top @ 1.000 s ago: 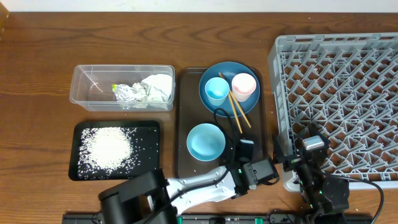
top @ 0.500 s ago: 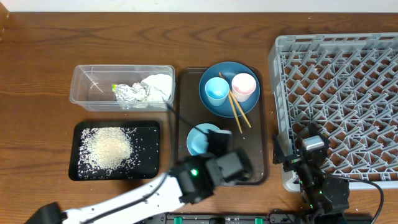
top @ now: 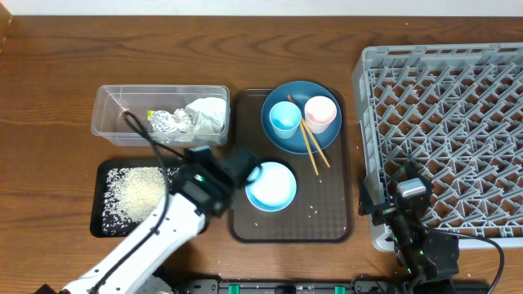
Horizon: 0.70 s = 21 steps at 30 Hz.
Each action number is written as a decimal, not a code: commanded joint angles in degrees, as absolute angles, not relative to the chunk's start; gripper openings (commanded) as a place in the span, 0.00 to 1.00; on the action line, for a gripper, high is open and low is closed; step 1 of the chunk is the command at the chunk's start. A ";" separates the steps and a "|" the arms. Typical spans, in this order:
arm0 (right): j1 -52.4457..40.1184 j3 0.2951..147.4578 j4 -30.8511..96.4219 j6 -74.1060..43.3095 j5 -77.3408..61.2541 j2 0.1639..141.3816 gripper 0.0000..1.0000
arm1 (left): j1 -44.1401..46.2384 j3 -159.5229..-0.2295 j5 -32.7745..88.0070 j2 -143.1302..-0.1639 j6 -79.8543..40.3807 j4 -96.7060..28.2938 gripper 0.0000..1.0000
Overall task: Sort waste into correct bins and load items into the dishwasher rack
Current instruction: 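Carry the carrot left and drop it onto the black tray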
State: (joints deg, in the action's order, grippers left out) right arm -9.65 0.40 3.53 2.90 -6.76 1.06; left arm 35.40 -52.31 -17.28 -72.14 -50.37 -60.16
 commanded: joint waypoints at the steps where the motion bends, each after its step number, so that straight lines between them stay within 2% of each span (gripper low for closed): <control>1: -9.67 0.32 3.66 2.20 -7.31 0.64 0.99 | 29.41 -49.91 -20.03 -72.25 -45.91 -58.48 0.21; 7: -9.67 0.32 3.66 2.20 -7.31 0.64 0.99 | 21.04 -44.64 -19.77 -72.27 -40.82 -53.52 0.21; 15: -9.67 0.32 3.66 2.20 -7.31 0.64 0.99 | 19.68 -40.86 -18.90 -72.27 -40.71 -51.05 0.22; 17: -9.67 0.32 3.66 2.20 -7.31 0.64 0.99 | 19.68 -40.82 -18.90 -72.27 -40.71 -51.09 0.29; 18: -9.67 0.32 3.66 2.20 -7.31 0.64 0.99 | 19.68 -40.82 -18.90 -72.27 -40.71 -51.16 0.37; 21: -9.67 0.32 3.66 2.20 -7.31 0.64 0.99 | 19.68 -40.82 -18.70 -72.27 -40.66 -51.79 0.40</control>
